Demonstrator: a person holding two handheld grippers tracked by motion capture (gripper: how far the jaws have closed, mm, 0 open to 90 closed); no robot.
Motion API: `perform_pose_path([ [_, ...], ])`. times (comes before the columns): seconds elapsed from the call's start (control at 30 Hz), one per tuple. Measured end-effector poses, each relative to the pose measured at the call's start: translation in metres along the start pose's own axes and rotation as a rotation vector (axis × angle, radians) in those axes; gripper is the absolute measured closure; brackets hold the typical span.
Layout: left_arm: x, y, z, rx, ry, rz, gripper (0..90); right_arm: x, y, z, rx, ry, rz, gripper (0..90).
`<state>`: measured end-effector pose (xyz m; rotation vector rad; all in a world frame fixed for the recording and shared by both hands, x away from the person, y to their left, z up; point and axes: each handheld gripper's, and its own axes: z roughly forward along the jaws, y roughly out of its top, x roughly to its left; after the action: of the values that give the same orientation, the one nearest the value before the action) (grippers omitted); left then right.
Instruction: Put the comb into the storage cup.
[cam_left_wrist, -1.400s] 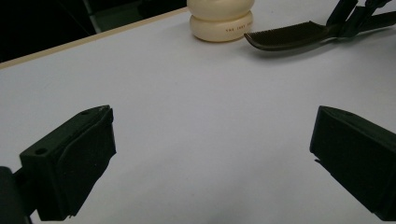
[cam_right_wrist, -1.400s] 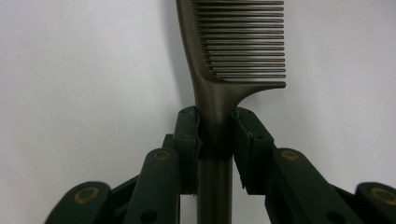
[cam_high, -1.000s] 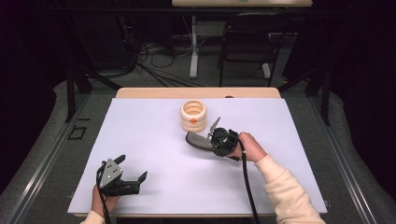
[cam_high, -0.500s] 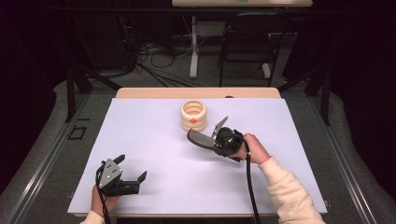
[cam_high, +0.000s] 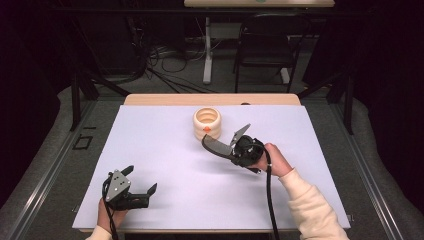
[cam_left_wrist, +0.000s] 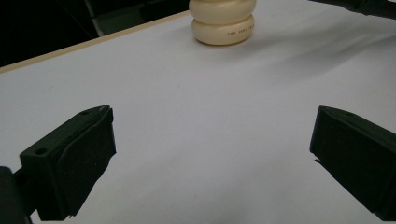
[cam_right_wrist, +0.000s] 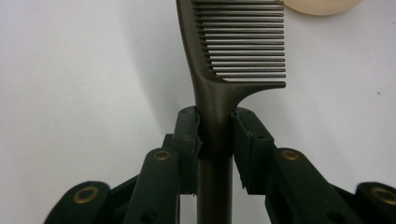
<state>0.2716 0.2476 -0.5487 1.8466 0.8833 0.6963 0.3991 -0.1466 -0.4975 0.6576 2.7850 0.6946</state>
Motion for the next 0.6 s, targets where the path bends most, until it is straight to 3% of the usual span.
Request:
perform_pose_path([
  [0.6, -0.0002, 0.0002, -0.0003, 0.0, 0.002, 0.0, 0.1, -0.0045, -0.0057, -0.0089, -0.071, 0.004, 0.027, 72.0],
])
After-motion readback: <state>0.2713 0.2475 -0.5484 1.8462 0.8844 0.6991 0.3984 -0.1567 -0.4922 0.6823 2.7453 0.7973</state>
